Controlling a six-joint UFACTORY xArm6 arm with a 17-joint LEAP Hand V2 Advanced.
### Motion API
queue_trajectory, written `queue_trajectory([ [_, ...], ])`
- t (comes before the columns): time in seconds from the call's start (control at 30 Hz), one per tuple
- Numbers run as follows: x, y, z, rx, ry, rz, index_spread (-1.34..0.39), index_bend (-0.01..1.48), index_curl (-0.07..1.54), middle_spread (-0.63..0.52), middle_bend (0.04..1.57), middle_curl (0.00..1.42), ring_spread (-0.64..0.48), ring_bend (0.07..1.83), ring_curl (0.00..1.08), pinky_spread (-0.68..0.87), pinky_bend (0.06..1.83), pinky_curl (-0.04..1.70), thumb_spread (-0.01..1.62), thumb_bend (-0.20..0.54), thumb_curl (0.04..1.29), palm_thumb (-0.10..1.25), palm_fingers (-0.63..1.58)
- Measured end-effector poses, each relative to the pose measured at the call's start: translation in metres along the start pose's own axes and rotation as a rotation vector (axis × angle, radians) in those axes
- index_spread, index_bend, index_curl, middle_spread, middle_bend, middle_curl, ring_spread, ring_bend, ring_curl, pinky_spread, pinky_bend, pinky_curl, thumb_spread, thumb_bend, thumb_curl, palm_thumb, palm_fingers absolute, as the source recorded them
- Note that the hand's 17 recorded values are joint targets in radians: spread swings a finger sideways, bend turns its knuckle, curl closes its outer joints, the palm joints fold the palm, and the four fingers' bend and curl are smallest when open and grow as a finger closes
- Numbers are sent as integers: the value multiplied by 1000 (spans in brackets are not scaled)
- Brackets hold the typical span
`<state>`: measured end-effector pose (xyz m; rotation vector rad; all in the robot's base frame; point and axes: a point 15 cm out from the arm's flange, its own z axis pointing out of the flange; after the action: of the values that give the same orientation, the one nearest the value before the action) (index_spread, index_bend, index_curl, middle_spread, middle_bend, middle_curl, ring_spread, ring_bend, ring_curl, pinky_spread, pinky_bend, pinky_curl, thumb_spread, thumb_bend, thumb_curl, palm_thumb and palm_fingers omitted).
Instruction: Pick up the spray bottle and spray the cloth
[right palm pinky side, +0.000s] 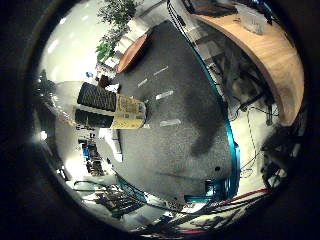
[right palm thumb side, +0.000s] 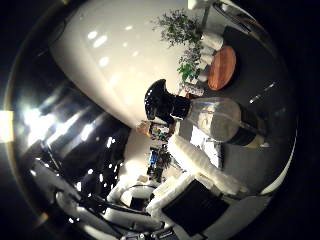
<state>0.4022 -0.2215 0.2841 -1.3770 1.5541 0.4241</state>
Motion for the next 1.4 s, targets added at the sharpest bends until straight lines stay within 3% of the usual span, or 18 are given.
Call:
queue_trajectory([
  [1.4,-45,-13,88,-182,-74,-68,-272,158,279,27,227,362,145,337,237,416,343,298,1096,-21,302,626,224],
])
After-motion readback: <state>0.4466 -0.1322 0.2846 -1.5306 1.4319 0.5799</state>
